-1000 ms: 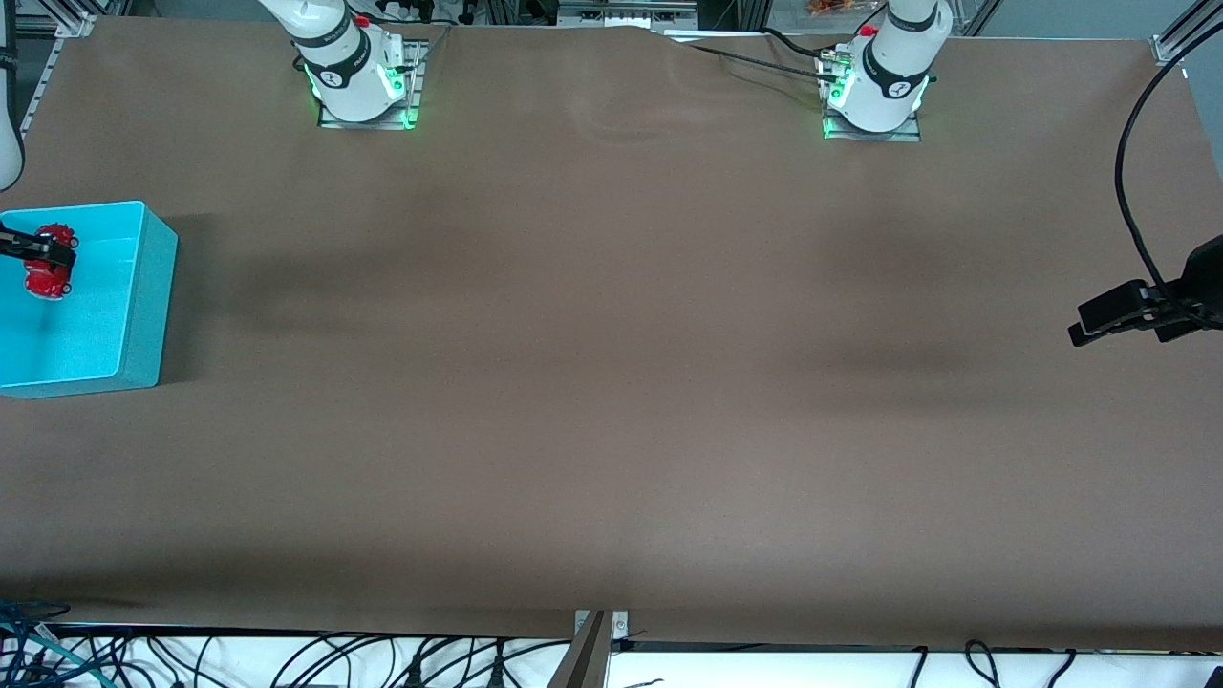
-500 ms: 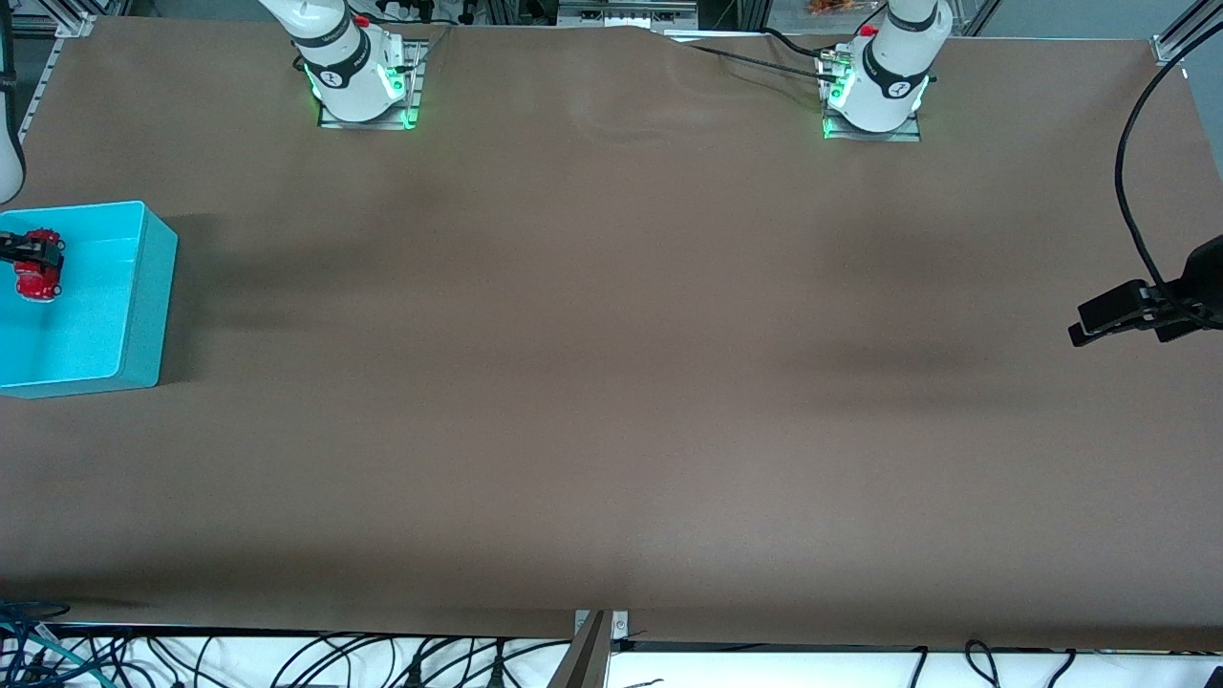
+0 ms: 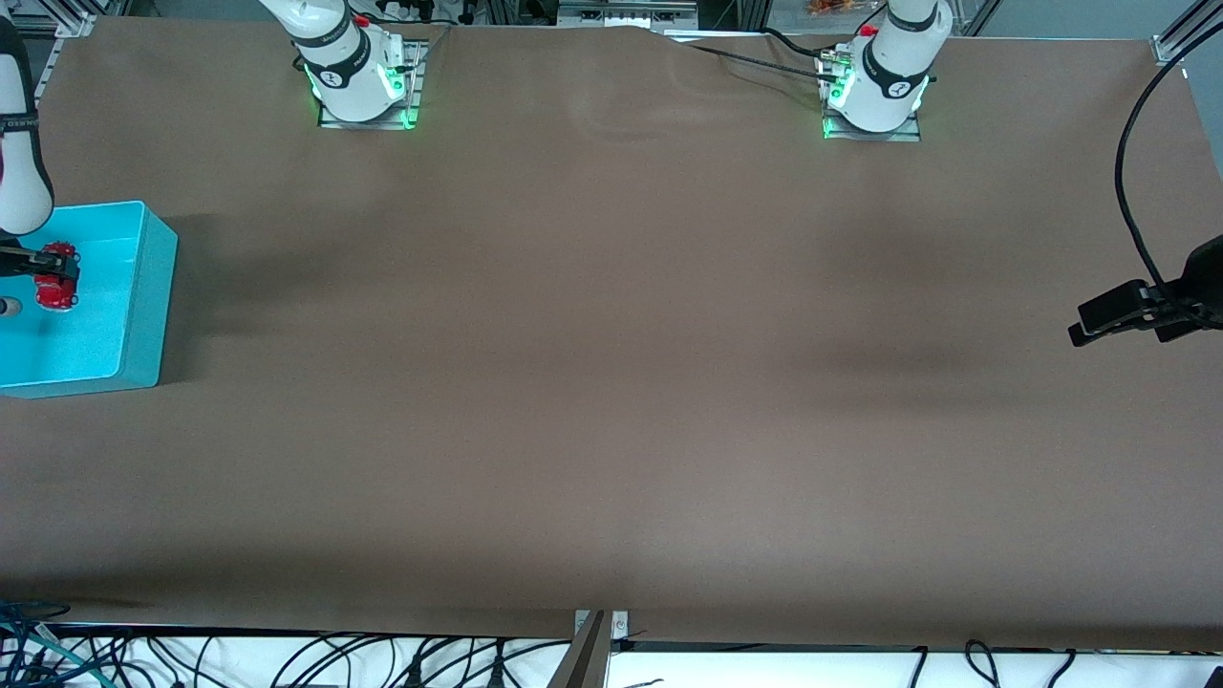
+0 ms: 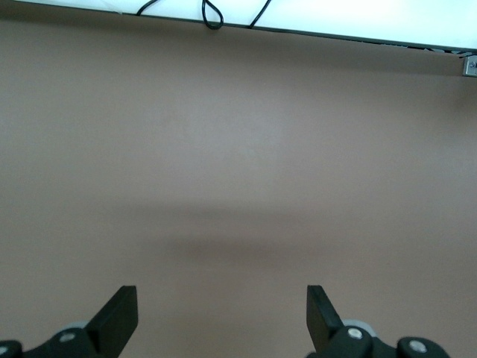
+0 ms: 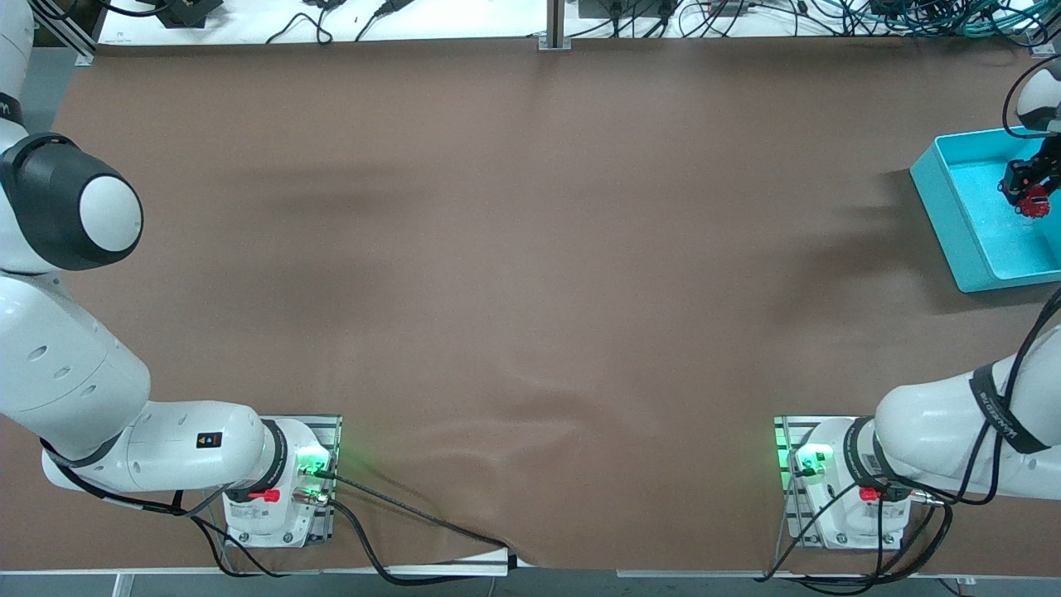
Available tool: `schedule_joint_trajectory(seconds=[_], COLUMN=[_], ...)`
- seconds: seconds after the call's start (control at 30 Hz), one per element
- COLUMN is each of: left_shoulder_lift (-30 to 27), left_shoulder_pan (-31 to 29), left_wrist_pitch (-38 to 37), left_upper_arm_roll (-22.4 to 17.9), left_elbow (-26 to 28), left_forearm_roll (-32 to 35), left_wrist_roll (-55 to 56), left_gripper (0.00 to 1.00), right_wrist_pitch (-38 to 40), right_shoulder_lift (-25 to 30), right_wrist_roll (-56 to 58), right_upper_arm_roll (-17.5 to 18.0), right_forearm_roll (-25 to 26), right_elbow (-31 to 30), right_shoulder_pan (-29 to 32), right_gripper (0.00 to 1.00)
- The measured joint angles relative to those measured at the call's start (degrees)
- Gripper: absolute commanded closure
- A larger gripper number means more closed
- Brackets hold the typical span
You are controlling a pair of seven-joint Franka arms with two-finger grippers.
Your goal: Wind red beetle toy and store in blue box
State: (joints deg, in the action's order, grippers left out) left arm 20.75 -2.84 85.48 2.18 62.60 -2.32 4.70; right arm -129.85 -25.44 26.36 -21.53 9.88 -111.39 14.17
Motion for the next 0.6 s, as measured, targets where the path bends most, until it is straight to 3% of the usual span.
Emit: schedule_joint_trajectory(seconds=[0.53,0.6], left_shoulder_lift=[0.0,0.0], left_shoulder_pan=[0.0,0.0], left_wrist_pitch=[0.0,0.0], left_upper_arm_roll=[0.0,0.0], left_elbow=[0.0,0.0], left_forearm_roll=[0.0,0.0], left_wrist_roll=[0.0,0.0], left_gripper=[0.00,0.00], right_wrist_pitch=[-3.1,-3.2], right_shoulder_lift=[-4.6,-4.7], right_wrist_roll=[0.6,0.6], right_upper_arm_roll=[0.0,0.0], right_forearm_roll=[0.0,0.0], right_elbow=[0.0,0.0], right_shoulder_pan=[0.8,0.8], right_gripper=[1.00,0.89])
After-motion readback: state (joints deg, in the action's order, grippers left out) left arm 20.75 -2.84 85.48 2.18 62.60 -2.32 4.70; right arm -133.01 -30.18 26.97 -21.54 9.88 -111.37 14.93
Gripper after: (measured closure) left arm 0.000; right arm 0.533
